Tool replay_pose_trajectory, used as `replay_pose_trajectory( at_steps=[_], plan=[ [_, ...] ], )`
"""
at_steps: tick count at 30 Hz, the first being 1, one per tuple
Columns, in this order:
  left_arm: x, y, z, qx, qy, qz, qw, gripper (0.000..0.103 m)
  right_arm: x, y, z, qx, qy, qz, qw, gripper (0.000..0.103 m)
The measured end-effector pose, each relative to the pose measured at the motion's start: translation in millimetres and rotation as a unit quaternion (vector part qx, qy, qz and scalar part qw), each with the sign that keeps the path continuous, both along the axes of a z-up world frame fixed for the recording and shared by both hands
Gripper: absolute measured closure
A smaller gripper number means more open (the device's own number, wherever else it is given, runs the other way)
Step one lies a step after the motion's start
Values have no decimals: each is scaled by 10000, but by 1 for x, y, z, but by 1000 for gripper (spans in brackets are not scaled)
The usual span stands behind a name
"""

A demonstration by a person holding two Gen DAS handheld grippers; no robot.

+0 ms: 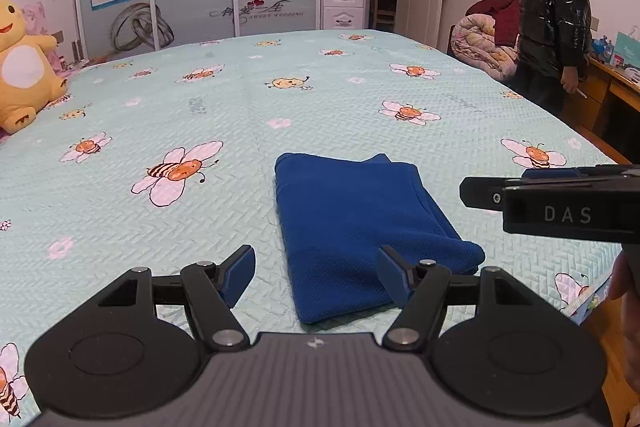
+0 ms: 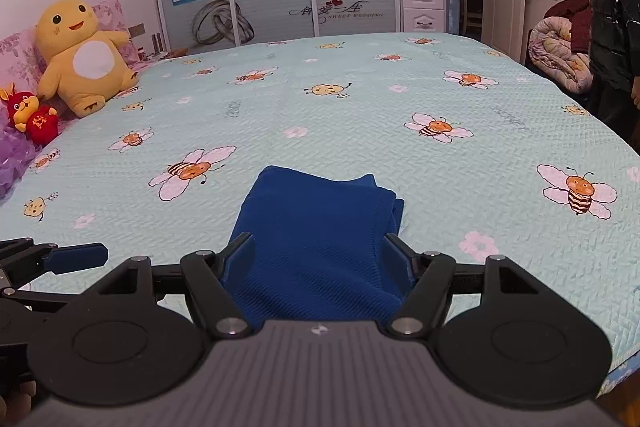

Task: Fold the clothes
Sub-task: 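Open the right gripper and withdraw from the folded sweatshirt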

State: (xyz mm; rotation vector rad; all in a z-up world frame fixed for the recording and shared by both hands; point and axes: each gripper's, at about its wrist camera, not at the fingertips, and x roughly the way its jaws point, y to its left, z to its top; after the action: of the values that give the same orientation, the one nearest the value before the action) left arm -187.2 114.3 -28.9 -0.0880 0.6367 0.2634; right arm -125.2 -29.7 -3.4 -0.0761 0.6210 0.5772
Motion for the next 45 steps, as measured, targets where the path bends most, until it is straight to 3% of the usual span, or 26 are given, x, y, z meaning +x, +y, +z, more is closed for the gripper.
replay_pose_trajectory(
  at_steps=[45],
  plan=[
    [4,-1,-11,-44,186,46,9998,33,3,6,-17,-92,173,70,9998,33]
  ],
)
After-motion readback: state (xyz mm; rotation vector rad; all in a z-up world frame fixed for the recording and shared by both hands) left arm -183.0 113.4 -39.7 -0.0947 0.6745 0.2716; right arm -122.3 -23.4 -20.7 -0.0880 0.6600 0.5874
